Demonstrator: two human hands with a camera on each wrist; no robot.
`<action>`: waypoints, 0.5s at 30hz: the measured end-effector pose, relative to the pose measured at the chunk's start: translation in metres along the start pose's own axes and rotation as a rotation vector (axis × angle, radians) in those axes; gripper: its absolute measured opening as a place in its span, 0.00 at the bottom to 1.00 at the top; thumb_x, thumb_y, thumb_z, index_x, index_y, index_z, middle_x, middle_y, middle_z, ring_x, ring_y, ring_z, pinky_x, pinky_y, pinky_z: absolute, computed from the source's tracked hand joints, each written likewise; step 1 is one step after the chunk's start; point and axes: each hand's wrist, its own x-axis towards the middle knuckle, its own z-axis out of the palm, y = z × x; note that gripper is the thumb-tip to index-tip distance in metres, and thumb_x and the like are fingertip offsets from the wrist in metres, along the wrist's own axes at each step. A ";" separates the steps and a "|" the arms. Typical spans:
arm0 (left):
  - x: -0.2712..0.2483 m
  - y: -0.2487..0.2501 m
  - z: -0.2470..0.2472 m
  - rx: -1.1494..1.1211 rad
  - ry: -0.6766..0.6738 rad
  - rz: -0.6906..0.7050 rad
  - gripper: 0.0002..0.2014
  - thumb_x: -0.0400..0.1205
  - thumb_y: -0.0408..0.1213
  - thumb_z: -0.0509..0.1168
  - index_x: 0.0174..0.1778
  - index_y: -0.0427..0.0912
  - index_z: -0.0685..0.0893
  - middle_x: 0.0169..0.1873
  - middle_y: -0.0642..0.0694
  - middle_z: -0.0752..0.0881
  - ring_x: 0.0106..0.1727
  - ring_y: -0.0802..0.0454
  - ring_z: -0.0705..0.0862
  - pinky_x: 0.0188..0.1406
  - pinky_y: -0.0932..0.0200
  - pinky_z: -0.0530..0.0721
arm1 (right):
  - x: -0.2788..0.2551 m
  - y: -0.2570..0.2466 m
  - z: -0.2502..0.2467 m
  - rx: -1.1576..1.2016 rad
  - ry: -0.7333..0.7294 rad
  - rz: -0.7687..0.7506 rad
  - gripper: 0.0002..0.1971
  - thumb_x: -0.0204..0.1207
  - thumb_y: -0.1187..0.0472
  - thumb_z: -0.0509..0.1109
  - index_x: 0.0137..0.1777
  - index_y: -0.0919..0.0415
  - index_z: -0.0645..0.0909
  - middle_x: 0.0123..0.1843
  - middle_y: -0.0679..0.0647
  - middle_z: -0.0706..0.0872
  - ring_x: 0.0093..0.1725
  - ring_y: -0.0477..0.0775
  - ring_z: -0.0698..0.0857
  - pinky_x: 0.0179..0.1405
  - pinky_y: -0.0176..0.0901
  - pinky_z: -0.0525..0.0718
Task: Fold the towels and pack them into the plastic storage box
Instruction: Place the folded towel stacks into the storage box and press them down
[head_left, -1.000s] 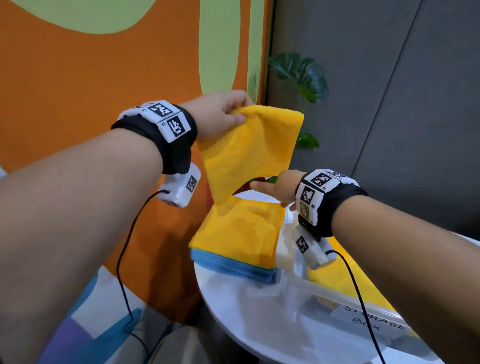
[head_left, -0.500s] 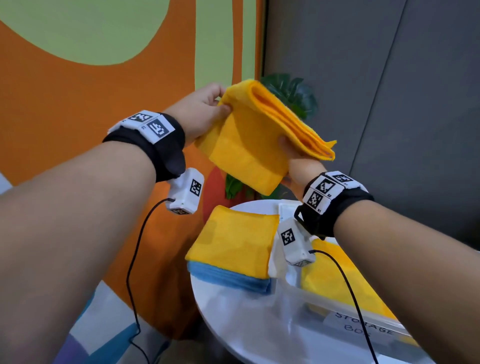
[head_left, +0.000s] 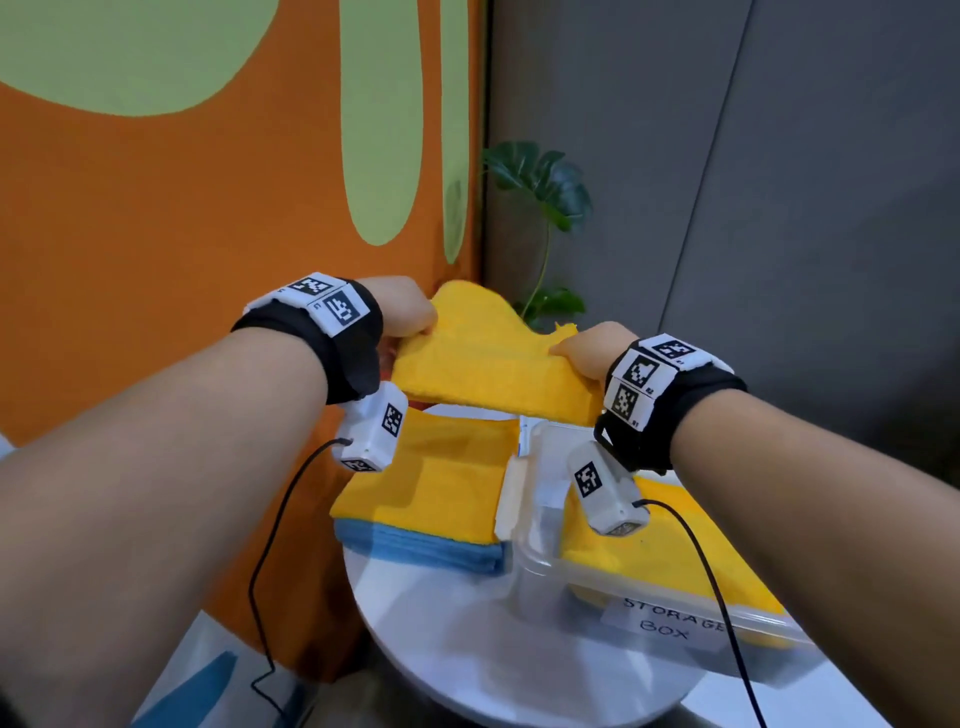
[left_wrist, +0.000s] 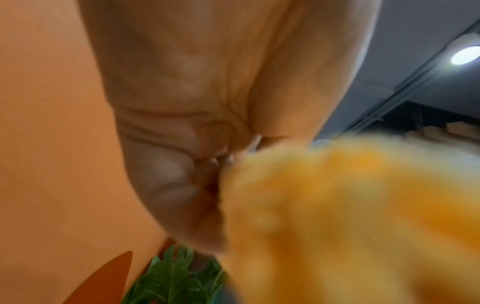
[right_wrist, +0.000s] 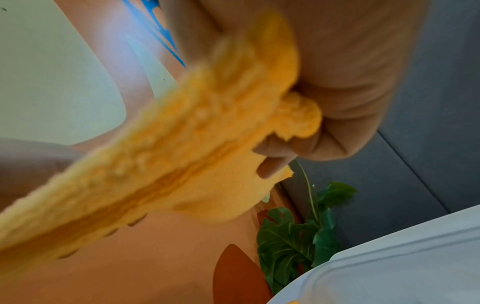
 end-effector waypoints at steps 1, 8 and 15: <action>0.002 0.002 0.003 0.049 -0.006 0.008 0.04 0.79 0.29 0.58 0.44 0.33 0.77 0.39 0.32 0.78 0.41 0.37 0.80 0.56 0.34 0.84 | 0.001 0.003 -0.003 -0.013 0.023 0.006 0.19 0.79 0.55 0.67 0.68 0.63 0.78 0.67 0.58 0.81 0.66 0.59 0.81 0.45 0.40 0.77; -0.005 0.027 0.027 0.221 -0.091 0.114 0.05 0.81 0.30 0.63 0.40 0.35 0.75 0.28 0.38 0.75 0.26 0.42 0.76 0.28 0.55 0.80 | -0.004 0.023 -0.031 -0.129 0.049 -0.040 0.24 0.79 0.60 0.67 0.75 0.56 0.72 0.69 0.58 0.79 0.67 0.60 0.80 0.52 0.43 0.76; -0.019 0.055 0.066 0.258 -0.230 0.327 0.29 0.81 0.27 0.66 0.71 0.61 0.70 0.55 0.34 0.83 0.33 0.42 0.82 0.32 0.48 0.89 | -0.022 0.051 -0.076 -0.336 -0.013 0.125 0.18 0.73 0.60 0.73 0.61 0.64 0.82 0.65 0.62 0.83 0.66 0.64 0.81 0.64 0.56 0.81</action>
